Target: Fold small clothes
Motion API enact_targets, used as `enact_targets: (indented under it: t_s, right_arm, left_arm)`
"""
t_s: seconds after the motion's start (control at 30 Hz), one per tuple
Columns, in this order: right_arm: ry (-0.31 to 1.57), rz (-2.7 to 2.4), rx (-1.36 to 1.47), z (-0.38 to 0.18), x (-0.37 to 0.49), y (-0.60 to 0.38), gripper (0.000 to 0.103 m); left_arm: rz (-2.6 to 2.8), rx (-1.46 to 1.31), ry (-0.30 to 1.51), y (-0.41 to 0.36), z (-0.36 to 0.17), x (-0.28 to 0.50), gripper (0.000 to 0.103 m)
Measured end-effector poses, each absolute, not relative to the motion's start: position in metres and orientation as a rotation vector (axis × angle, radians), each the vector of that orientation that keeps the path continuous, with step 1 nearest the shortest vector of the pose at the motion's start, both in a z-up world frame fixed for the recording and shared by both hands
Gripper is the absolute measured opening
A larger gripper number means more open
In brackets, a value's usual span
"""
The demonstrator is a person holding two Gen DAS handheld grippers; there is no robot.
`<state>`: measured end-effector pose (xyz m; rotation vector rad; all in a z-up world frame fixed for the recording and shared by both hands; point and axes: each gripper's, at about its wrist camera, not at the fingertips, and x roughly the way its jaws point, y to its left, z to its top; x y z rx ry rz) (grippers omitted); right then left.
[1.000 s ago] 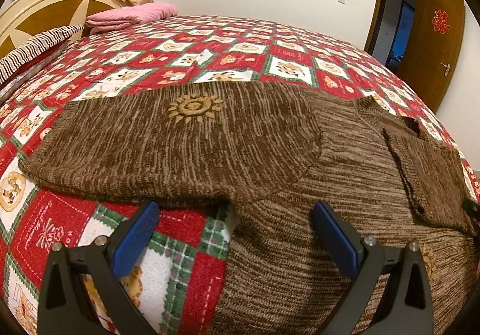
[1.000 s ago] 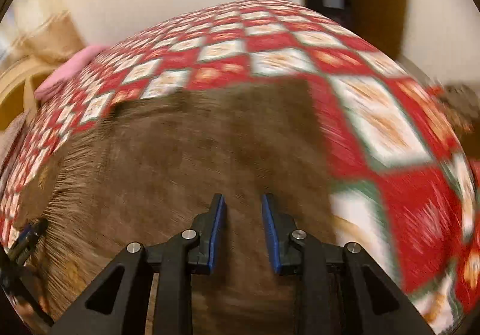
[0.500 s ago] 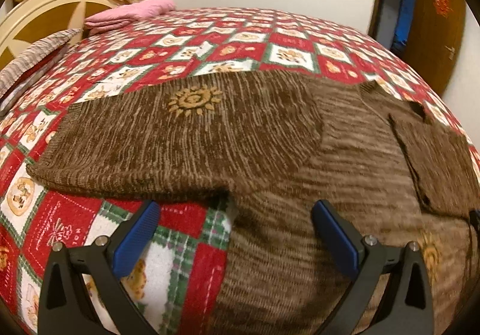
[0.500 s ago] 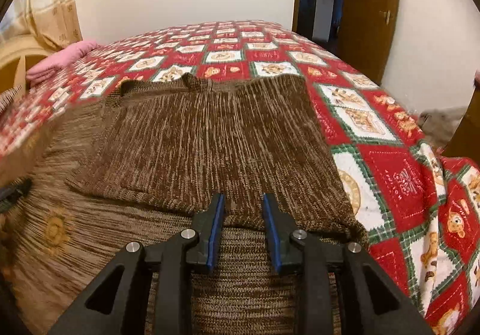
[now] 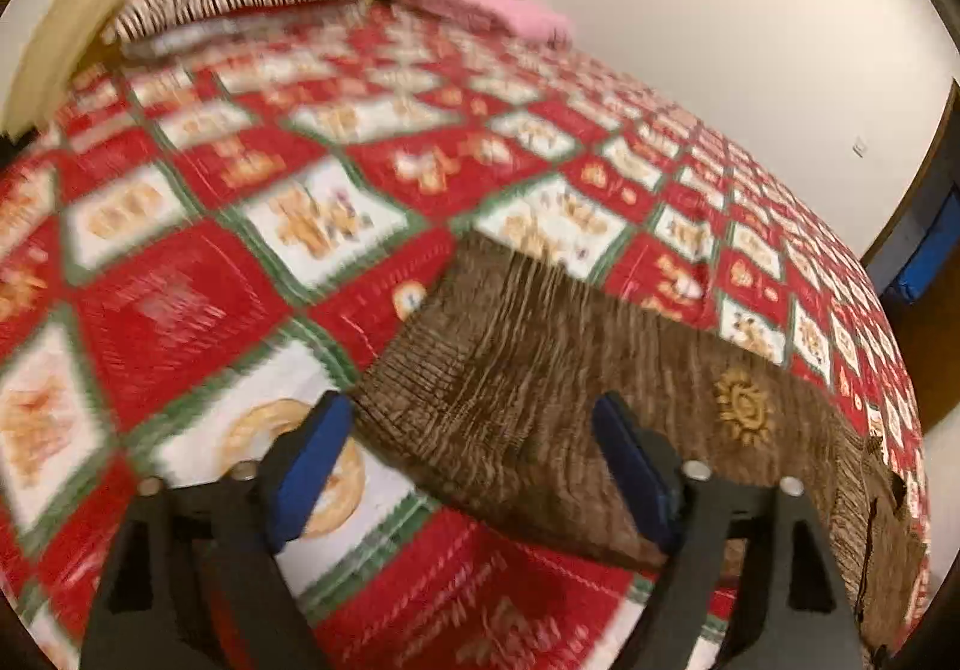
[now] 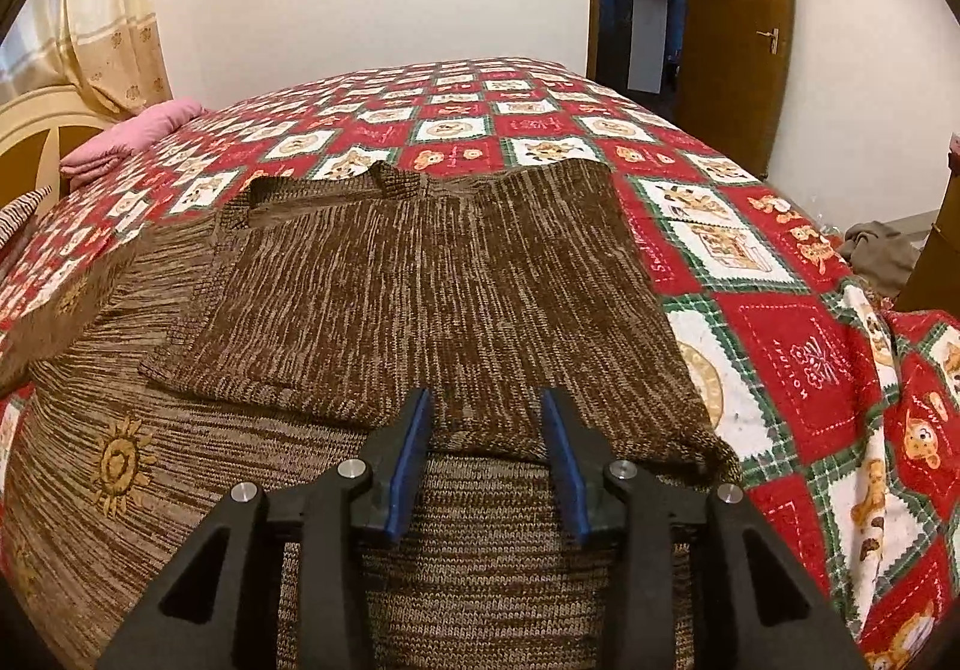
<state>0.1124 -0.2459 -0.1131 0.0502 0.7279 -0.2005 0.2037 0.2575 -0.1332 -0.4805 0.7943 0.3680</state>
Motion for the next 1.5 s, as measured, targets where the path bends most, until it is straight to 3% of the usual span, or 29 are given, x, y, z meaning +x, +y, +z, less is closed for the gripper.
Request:
enact_targets:
  t_s: [0.1,0.13,0.17,0.23,0.27,0.5,0.67,0.77,0.9,1.07,1.2,1.23,1.33,1.5]
  right_arm:
    - [0.727,-0.199,0.052,-0.113,0.112,-0.246,0.041]
    - [0.727,-0.197,0.054,-0.113,0.112,-0.246,0.041]
    - [0.725,-0.194,0.058,-0.113,0.112,-0.247,0.042]
    - [0.722,-0.188,0.066,-0.113,0.112,-0.248,0.043]
    - [0.72,-0.182,0.07,-0.113,0.112,-0.248,0.044]
    - [0.728,-0.129,0.051,-0.115,0.114,-0.242,0.065]
    - [0.727,-0.162,-0.004,-0.116,0.115,-0.233,0.066]
    - [0.725,-0.154,0.012,-0.116,0.115,-0.237,0.066]
    - [0.723,-0.155,0.009,-0.116,0.115,-0.236,0.066]
    - [0.714,-0.144,0.024,-0.116,0.113,-0.238,0.066]
    - [0.71,-0.141,0.029,-0.117,0.113,-0.239,0.066]
    - [0.711,-0.143,0.026,-0.117,0.113,-0.238,0.067]
    - [0.718,-0.145,0.022,-0.116,0.114,-0.237,0.067]
    - [0.767,-0.12,0.102,-0.104,0.12,-0.241,0.067]
  left_arm:
    - [0.384,-0.421,0.791,0.247,-0.143,0.213,0.076]
    - [0.382,-0.4,0.791,0.243,-0.142,0.215,0.07]
    - [0.376,-0.39,0.788,0.24,-0.141,0.216,0.063]
    - [0.342,-0.441,0.778,0.244,-0.142,0.215,0.025]
    - [0.324,-0.471,0.772,0.25,-0.143,0.212,0.019]
    - [0.282,-0.424,0.702,0.234,-0.116,0.216,0.012]
    - [0.055,-0.22,0.561,0.132,-0.054,0.226,0.012]
    - [-0.117,-0.135,0.538,0.059,-0.042,0.221,0.012]
    - [-0.259,-0.031,0.601,-0.024,-0.071,0.215,0.012]
    - [-0.282,-0.002,0.768,-0.045,-0.118,0.218,0.013]
    - [-0.308,-0.054,0.797,-0.03,-0.117,0.213,0.024]
    - [-0.315,-0.054,0.795,-0.026,-0.114,0.209,0.04]
    - [-0.293,-0.084,0.767,-0.001,-0.108,0.191,0.072]
    - [-0.164,-0.17,0.748,0.059,-0.12,0.178,0.074]
